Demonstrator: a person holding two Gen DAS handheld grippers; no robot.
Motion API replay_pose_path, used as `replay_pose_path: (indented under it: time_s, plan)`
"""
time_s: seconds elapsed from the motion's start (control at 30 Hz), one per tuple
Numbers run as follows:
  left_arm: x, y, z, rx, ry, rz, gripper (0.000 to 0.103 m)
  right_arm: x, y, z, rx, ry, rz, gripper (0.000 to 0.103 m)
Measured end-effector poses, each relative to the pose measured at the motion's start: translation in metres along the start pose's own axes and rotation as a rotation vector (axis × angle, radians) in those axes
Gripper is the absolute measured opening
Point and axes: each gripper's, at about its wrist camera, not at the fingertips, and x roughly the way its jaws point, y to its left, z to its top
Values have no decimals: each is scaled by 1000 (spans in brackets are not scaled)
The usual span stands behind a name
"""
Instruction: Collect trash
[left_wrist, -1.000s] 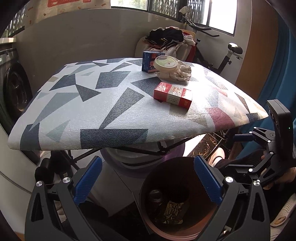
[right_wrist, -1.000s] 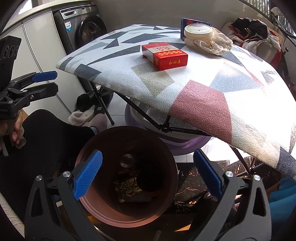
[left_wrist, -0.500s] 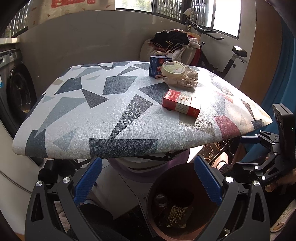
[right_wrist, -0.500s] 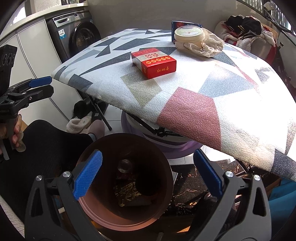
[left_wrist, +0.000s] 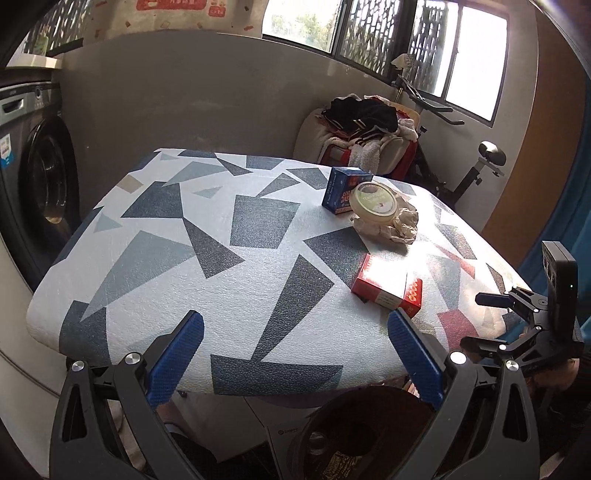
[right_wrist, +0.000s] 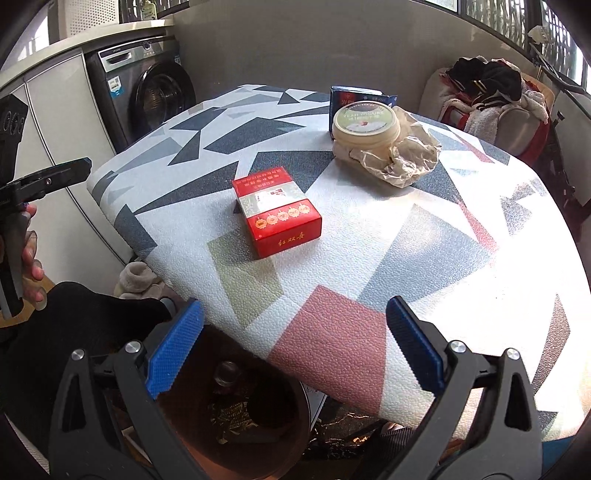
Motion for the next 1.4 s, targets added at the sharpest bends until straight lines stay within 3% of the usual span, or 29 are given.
replay_pose_path:
  time_s: [0.43, 0.73, 0.8, 0.93, 1.2, 1.4]
  plan:
    - [20, 9, 15, 9, 13, 6, 97, 57, 9, 61, -68, 39, 30, 97]
    - [27, 18, 11, 0, 34, 34, 97, 100, 18, 75, -103, 135, 33, 97]
    - [28, 19, 11, -4, 37, 38, 97, 104, 19, 76, -112, 145, 22, 91]
    - [31, 20, 11, -13, 45, 45, 97, 103, 17, 77, -107, 142, 47, 65]
    - [36, 12, 16, 24, 65, 40, 97, 78, 4, 68, -78, 80, 79, 60]
    - [50, 4, 29, 9, 86, -7, 97, 56, -17, 59, -41, 32, 63, 59]
